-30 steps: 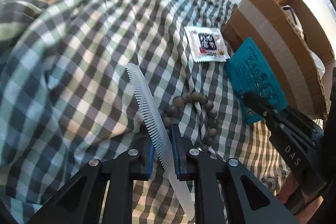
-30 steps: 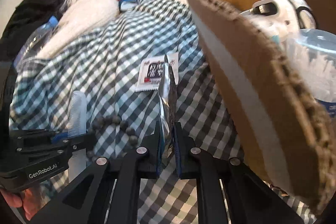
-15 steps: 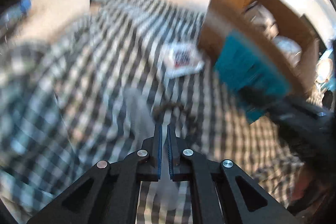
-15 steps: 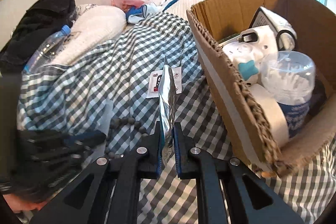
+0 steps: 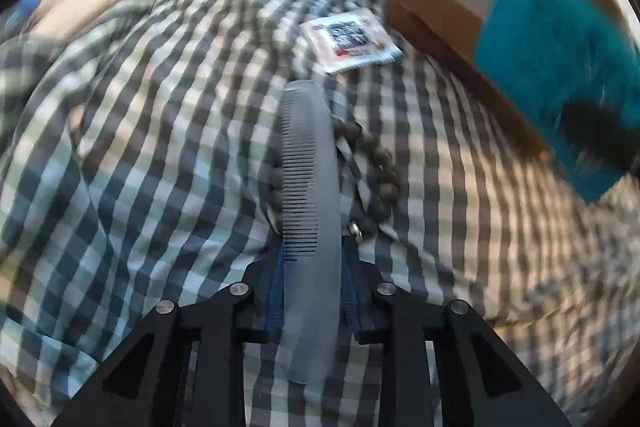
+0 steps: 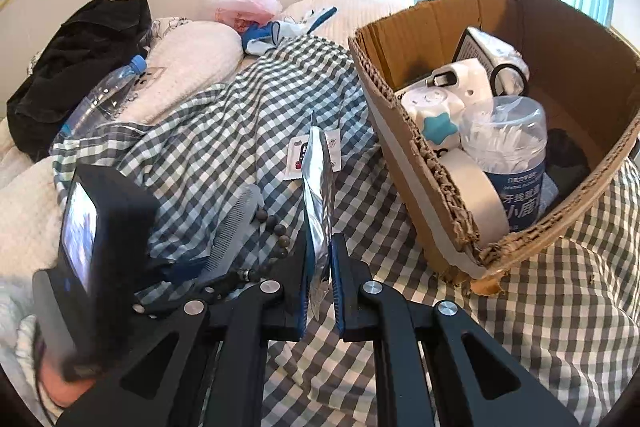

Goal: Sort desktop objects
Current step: 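Carry the comb and blister pack into the box and release both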

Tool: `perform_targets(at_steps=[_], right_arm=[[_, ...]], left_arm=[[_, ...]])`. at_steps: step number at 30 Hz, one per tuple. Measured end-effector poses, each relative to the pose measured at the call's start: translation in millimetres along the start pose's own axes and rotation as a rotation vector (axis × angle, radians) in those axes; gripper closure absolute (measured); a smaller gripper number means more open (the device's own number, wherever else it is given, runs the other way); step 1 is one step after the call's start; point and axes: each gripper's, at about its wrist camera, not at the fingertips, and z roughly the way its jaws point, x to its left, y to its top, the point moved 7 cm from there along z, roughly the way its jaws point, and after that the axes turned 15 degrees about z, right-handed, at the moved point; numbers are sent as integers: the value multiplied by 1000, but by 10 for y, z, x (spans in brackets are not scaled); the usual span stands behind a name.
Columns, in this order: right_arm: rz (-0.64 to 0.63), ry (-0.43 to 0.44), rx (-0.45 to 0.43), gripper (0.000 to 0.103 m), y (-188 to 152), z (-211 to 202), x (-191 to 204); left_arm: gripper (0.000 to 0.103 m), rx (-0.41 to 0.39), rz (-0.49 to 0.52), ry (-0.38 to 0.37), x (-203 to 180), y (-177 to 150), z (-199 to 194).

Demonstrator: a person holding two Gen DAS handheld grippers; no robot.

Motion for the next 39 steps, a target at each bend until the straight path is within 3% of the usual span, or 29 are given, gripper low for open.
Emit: perform_targets(at_steps=[5,11,14,27,33,39], right_arm=[[14,21,-29,94,34,-196,-14],[55,64,-69,94,109,-450,-48],[64,69,-85,94,148,-567,-72],[92,85,-202,94,558,-1153,-313],[81,42,-248,94,946,-1284,-622],[107,-19,-241,94,1297,-1075,-1135]], left_arm=[[77,-89,14,37,-34,28,-235],[77,-254,-61,25,60,162,-735],[77,-313,-50,26,9,275,-974],[77,-455,35,-37,-409,880,-1766],[77,-501,98,-30,-609,1340,-1895],[77,-513,188,-13,-900,1856,-1798]])
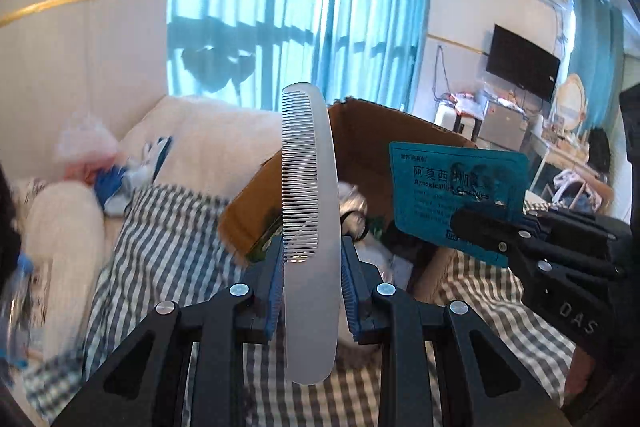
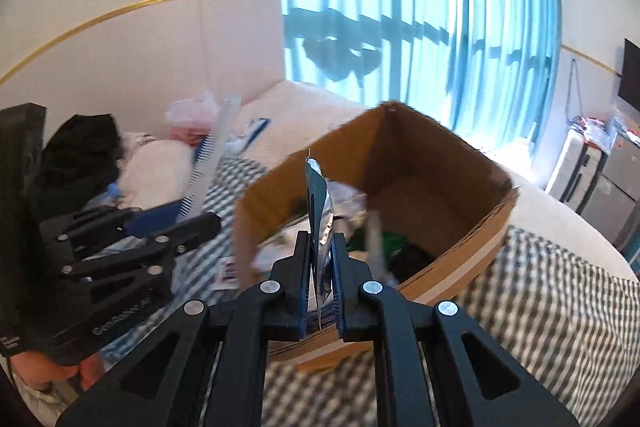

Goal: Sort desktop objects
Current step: 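Carry the comb and blister pack into the box and release both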

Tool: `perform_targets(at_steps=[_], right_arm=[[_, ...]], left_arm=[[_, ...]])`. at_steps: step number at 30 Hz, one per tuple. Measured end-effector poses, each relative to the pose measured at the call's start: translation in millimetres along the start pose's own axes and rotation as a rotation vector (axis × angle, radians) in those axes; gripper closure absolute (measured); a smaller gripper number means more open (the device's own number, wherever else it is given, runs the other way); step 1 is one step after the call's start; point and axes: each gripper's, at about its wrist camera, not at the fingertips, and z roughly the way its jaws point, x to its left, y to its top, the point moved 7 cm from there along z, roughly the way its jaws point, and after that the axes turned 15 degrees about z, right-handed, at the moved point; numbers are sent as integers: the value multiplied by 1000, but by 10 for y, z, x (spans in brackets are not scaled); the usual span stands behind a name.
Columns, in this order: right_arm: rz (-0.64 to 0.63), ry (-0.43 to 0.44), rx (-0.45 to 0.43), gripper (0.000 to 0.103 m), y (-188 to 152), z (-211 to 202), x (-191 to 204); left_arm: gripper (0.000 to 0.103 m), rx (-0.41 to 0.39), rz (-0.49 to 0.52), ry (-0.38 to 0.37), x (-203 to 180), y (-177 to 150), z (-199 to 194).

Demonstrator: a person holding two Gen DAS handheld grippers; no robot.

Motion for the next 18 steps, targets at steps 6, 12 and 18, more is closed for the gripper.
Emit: perform_targets(at_steps=[6,12,18], right_arm=[[29,-15,41,94,210,402,-340],[66,-10,-10,94,531,622,-571],[127,11,-77,33,625,546,-761]], left_arm=[[77,34,-5,-44,-173,193,583],[77,65,23,-93,-385,387,1131],[32,117,25,-96,-481,499,1467]])
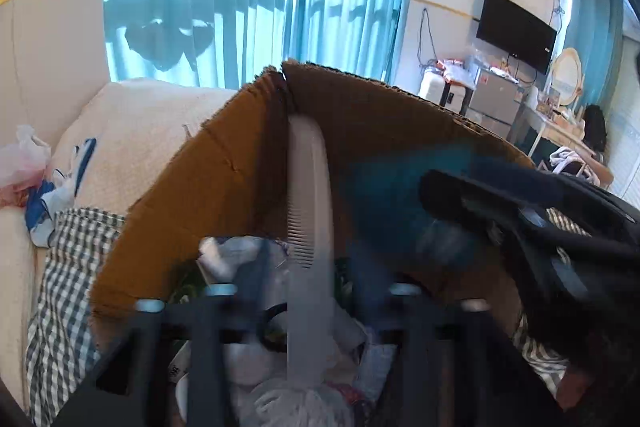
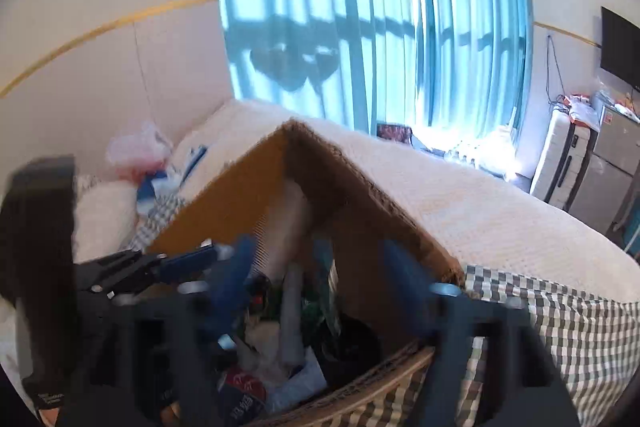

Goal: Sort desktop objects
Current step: 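Carry the comb and blister pack into the box and release both, then withdraw both tools from the box toward the bead bracelet and sachet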

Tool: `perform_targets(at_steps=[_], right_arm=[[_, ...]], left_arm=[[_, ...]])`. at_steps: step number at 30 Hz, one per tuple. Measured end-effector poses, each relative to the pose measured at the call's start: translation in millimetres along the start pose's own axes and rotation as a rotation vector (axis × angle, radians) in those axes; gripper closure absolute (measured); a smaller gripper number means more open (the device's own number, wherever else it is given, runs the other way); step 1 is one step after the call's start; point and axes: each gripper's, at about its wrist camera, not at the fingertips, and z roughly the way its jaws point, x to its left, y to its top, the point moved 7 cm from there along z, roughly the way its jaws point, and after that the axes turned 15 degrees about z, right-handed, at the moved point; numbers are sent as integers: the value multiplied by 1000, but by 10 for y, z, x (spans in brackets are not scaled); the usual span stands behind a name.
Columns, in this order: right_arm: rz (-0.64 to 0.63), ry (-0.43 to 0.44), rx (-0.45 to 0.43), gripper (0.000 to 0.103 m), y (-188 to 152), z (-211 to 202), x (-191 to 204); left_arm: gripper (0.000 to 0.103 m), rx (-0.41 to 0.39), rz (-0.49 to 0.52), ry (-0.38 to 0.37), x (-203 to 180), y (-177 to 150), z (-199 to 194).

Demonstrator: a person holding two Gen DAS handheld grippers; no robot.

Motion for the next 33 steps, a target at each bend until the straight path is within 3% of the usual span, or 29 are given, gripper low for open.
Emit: perform_targets(at_steps=[1,2,7,13,17,21,24,27,30,33], right_arm=[[4,-2,-1,33,23,-11,2],[6,-5,-7,33,41,-48,18],[0,26,-21,33,52,-321,273],[-21,84,-1,33,-128,-748,797],[-25,142,40,33,-452,-955,1054],[-55,158,63,32,-932,-1059,1214],[-39,168,97,30,-1292,-1038,1231],[-20,154,168,30,-1616,-898,1220],[-57,94,201,30,-1844,-743,1197],[-87,53,228,30,-1996,-585,1184]], left_arm=[[15,3,-11,10,-6,2,-7],[11,-1,-23,24,6,-4,-49],[10,6,-80,25,186,-99,-463],[2,10,-177,102,706,-353,-1385],[0,51,-198,164,980,-604,-1847],[0,102,-183,232,1138,-1134,-2092],[0,157,-185,277,1165,-1731,-2005],[0,216,-212,228,1081,-2332,-1693],[0,292,-263,252,1052,-2811,-1364],[0,326,-299,194,982,-3100,-1067]])
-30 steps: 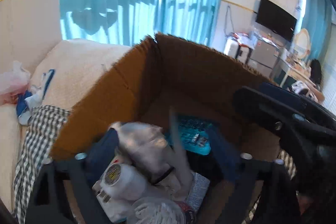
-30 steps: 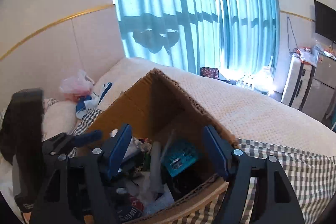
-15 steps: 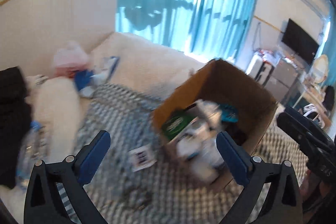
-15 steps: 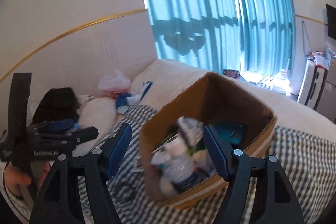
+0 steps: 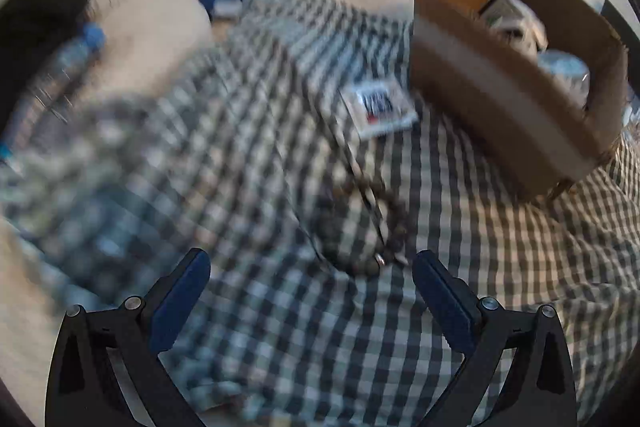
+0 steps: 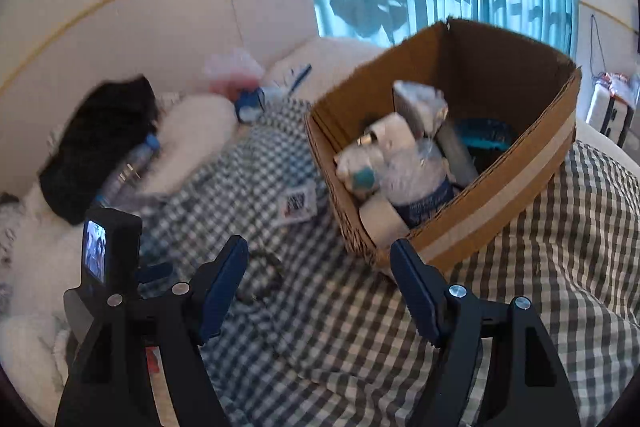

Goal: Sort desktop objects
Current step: 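Withdraw both tools from the box toward the bead bracelet and sachet, then grasp the bead bracelet with the left tool while the right grasps the white sachet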

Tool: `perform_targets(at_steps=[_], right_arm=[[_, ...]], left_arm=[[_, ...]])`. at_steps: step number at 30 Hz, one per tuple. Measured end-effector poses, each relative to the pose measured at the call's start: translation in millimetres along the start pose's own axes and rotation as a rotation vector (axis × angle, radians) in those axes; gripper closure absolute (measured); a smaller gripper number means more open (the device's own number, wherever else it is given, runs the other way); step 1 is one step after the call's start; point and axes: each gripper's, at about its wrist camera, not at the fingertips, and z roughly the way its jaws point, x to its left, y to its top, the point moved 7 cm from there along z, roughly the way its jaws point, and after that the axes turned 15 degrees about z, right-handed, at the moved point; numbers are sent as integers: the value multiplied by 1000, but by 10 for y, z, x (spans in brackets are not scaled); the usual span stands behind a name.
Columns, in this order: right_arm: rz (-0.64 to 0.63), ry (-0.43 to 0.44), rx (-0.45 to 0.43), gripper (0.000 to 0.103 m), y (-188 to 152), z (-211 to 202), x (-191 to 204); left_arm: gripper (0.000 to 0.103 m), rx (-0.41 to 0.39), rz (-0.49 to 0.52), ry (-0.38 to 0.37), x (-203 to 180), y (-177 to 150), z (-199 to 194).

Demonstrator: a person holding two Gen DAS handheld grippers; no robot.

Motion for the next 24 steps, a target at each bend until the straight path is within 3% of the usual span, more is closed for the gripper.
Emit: perform_targets(at_steps=[2,6,10,13,15,17,18,21,22,24], right_arm=[[-2,-10,33,30,-64,134,8],[-11,-20,82,30,-186,357,39],[-30,-34,122,30,-304,523,62],[-46,-52,144,30,-378,594,49],[-52,-60,153,30,-400,618,43],[-53,-61,154,30,-408,620,39],[-52,-61,152,30,-400,615,45],[-54,-62,140,30,-377,574,55],[-53,-62,139,30,-374,563,56],[-50,-63,137,30,-373,559,72]], left_arm=[[0,14,11,11,-26,-42,147],[0,114,41,117,16,-49,436],[0,106,1,82,55,5,532],[0,110,-31,12,52,40,615],[2,63,-32,-35,14,74,579],[19,10,-14,-95,-59,111,513],[32,12,5,-97,-94,112,510],[53,37,33,-84,-130,74,554],[67,26,30,-85,-125,70,533],[79,15,20,-84,-96,73,494]])
